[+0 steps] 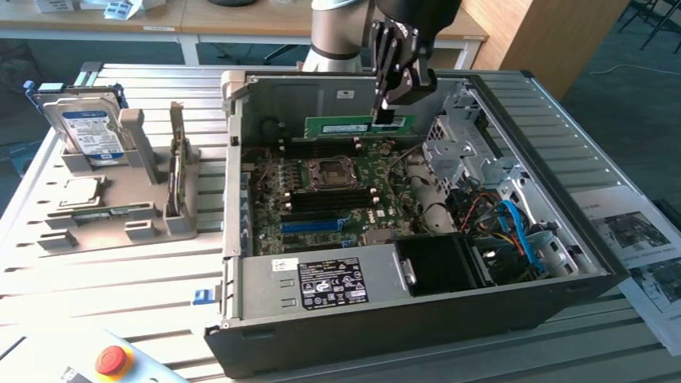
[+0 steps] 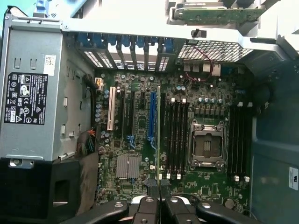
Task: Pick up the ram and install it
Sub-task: 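Pick up the ram and move it above insertion slot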
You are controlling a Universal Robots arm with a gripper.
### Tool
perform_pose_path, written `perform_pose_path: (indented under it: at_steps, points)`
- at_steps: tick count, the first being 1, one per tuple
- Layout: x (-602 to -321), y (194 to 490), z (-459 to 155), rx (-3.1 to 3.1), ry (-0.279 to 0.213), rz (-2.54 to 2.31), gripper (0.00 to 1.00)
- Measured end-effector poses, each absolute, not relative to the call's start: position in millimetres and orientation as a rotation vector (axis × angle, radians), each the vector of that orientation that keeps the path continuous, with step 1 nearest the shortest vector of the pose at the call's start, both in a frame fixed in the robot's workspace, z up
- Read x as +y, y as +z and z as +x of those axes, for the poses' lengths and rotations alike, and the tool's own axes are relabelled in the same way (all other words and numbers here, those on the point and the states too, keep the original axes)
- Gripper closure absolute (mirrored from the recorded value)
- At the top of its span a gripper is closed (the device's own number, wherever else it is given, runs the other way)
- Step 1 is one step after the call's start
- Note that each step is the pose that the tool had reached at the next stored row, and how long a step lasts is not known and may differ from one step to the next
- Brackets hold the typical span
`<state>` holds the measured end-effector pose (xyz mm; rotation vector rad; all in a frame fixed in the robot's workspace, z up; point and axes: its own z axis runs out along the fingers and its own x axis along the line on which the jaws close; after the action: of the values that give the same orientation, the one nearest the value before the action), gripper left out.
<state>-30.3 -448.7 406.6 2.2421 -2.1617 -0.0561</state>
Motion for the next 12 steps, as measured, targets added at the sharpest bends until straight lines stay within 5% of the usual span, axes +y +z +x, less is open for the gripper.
perform_pose_path:
  at_steps: [12]
  points:
    - [-435.8, 405.0, -30.3, -2.162, -0.056, 2.242, 0.88]
